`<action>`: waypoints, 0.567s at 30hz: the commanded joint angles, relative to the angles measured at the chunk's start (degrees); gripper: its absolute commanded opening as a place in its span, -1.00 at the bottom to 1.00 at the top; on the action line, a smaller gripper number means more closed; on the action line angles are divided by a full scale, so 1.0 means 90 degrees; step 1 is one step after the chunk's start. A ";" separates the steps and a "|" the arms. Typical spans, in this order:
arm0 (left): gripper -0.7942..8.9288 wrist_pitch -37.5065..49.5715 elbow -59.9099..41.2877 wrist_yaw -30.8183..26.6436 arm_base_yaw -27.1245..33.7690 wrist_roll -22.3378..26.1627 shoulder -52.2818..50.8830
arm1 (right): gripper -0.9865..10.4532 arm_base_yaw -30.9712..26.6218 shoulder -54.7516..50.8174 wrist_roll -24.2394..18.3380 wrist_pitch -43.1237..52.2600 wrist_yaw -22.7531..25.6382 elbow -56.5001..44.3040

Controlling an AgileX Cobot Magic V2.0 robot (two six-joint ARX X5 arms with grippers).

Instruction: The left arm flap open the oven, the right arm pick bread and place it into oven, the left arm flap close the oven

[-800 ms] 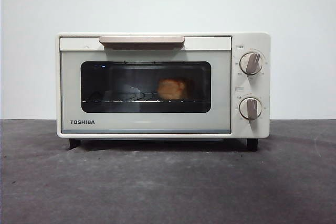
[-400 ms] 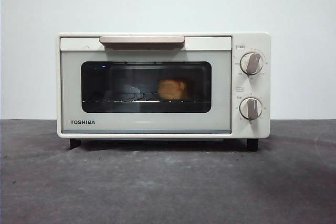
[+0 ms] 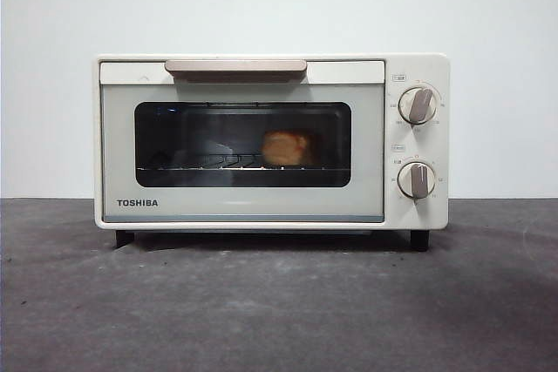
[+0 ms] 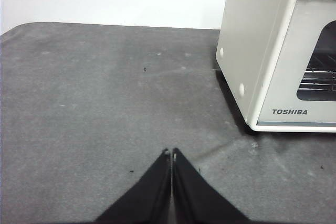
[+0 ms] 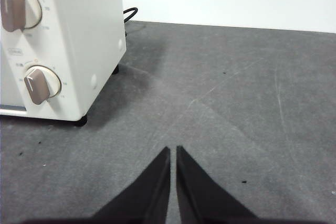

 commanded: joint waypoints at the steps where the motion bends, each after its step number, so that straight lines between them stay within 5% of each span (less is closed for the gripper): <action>1: -0.82 -0.0039 -0.0129 0.0005 0.0007 -0.0007 -0.0010 | -0.80 -0.0010 0.0000 -0.0097 0.0070 0.0015 -0.0044; 17: -0.82 -0.0039 -0.0129 0.0005 0.0007 -0.0007 -0.0010 | -0.80 -0.0010 0.0000 -0.0097 0.0075 0.0034 -0.0041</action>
